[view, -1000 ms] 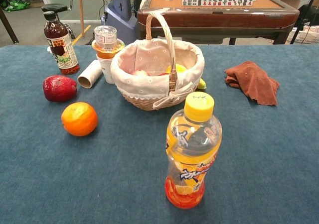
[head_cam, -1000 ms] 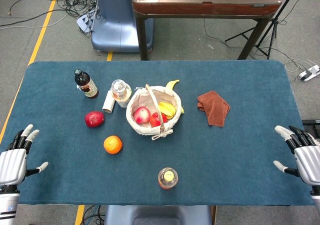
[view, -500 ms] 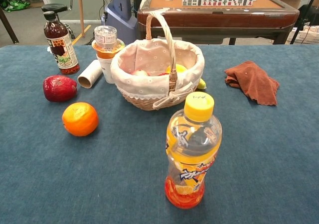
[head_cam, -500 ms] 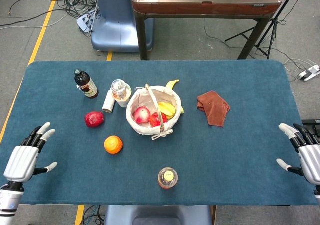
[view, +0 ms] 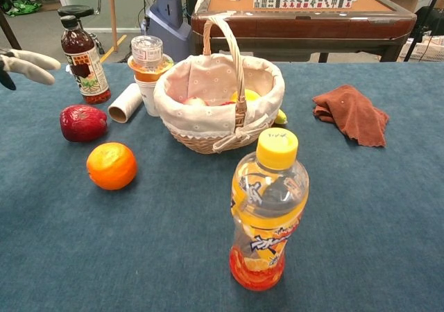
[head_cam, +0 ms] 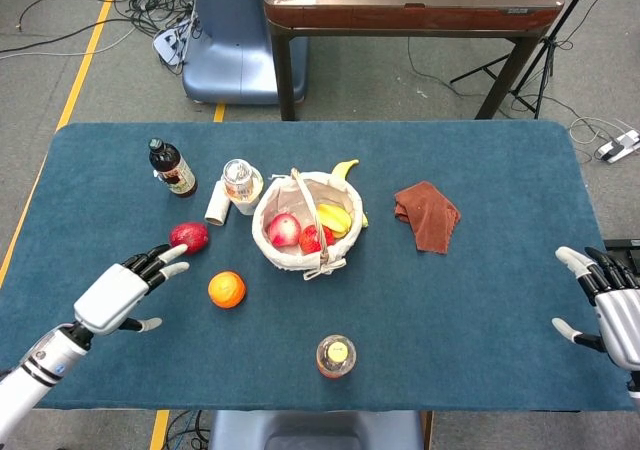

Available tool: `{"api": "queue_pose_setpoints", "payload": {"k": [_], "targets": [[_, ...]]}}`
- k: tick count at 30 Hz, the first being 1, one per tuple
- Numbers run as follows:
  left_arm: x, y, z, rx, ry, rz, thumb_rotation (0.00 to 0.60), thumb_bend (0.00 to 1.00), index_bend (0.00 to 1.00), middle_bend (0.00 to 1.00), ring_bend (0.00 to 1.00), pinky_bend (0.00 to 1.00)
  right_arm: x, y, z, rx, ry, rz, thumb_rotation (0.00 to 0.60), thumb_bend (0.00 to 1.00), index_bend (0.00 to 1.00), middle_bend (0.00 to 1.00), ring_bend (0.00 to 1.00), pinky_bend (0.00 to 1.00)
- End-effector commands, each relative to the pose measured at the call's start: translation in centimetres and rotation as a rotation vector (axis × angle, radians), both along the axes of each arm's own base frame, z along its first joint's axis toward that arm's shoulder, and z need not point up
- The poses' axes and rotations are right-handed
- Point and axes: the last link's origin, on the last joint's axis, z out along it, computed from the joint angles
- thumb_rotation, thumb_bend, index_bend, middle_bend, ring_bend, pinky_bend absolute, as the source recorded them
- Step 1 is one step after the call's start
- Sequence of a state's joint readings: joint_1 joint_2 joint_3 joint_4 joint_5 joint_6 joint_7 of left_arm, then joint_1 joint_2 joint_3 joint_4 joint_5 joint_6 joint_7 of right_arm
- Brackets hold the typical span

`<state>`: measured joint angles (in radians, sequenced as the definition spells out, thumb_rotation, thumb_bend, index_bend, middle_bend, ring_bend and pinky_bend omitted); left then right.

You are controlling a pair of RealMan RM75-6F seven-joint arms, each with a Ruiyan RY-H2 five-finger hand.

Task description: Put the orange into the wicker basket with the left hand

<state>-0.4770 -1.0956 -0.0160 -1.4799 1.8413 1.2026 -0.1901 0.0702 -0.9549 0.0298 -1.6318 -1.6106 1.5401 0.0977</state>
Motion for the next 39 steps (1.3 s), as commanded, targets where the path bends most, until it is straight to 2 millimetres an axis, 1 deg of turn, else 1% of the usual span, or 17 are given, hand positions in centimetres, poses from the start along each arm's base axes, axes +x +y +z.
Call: {"api": "queue_pose_setpoints", "payload": {"k": [1,10,24,27,30,34,37,39], "targets": [[0.6,1.2,-1.6,-0.057,0.048,-0.032,0.6,0.1,0.19,0.02,0.07,0.22,0.0,0.2,0.2,-0.005,0.003,-0.003,0.6,0.02,0.16,0.2,0.1,0.16],[1.7,3.7,-4.7,-0.084,0.144,-0.041,0.6,0.1,0.19,0.02,0.07,0.22,-0.2,0.3,0.3,-0.006,0.001,-0.013,0.6,0.02,0.16,0.2,0.1,0.16],[3.6,5.5,-8.7,-0.12,0.163,-0.048,0.6,0.1,0.19,0.02,0.09,0.22,-0.5,0.1,0.1,0.002,0.002,-0.023,0.6,0.02,0.16,0.2,0.1,0.16],[3.9,5.7,-9.4,-0.117,0.172,-0.053,0.6,0.1,0.2,0.04,0.12,0.23,-0.7,0.1,0.2,-0.002,0.001,-0.029,0.6,0.02,0.16,0.2,0.1,0.16],[4.0,6.0,-10.2,-0.114,0.183,-0.053,0.6,0.1,0.22,0.07,0.15,0.24,-0.8,0.2,0.3,-0.003,0.0,-0.031,0.6,0.02,0.16,0.2,0.1,0.16],[4.0,6.2,-11.2,-0.118,0.193,-0.04,0.6,0.1,0.24,0.1,0.18,0.28,-1.0,0.2,0.3,-0.003,-0.005,-0.033,0.6,0.02,0.16,0.2,0.1,0.16],[3.9,6.3,-11.6,-0.101,0.19,-0.039,0.6,0.1,0.3,0.17,0.27,0.34,-1.2,0.3,0.2,-0.002,-0.007,-0.034,0.6,0.02,0.16,0.2,0.1,0.16],[4.0,6.3,-11.8,-0.089,0.177,-0.035,0.6,0.1,0.39,0.26,0.36,0.41,-1.2,0.3,0.3,-0.004,-0.01,-0.033,0.6,0.02,0.16,0.2,0.1,0.16]]}}
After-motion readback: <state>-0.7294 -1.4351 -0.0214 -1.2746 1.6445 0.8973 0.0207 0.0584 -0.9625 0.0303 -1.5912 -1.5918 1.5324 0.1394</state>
